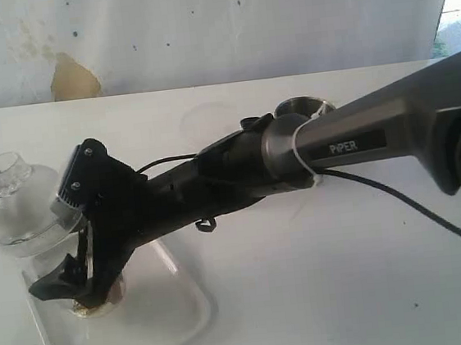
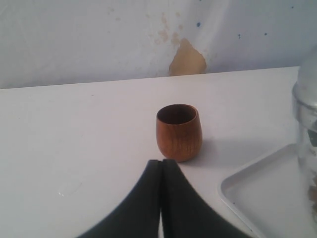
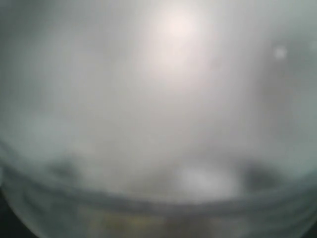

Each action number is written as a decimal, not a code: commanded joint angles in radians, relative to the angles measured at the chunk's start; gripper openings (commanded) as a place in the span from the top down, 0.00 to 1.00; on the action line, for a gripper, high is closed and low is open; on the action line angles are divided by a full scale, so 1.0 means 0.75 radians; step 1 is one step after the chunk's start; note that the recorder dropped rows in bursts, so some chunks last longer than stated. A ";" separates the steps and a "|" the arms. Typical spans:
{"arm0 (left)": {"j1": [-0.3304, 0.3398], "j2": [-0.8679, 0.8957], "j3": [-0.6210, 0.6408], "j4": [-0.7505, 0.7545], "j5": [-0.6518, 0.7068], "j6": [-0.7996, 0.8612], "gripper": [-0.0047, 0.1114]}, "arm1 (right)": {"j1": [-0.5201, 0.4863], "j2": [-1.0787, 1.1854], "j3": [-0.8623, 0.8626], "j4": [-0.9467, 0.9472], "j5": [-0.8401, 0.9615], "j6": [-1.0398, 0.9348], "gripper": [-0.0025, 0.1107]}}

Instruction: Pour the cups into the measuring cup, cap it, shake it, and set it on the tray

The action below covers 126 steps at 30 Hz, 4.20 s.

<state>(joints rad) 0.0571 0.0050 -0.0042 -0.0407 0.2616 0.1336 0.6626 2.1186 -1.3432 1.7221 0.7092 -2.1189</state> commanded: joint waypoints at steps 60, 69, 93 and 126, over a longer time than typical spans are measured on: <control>0.000 -0.007 0.006 0.003 -0.007 -0.002 0.96 | 0.005 -0.983 -0.049 -1.448 0.078 1.686 0.63; 0.000 -0.007 0.006 0.003 -0.007 -0.002 0.96 | 0.005 -1.405 0.207 -1.454 -0.062 1.725 0.98; 0.000 -0.007 0.006 0.003 -0.007 -0.002 0.96 | 0.005 -2.642 0.822 -1.457 -0.262 1.848 0.98; 0.000 -0.007 0.006 0.003 -0.007 -0.002 0.96 | -0.237 -2.810 1.080 -1.974 -0.765 2.451 0.98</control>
<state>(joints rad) 0.0571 0.0050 -0.0042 -0.0407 0.2616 0.1336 0.5510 0.0290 -0.5922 0.4389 0.2689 -0.5003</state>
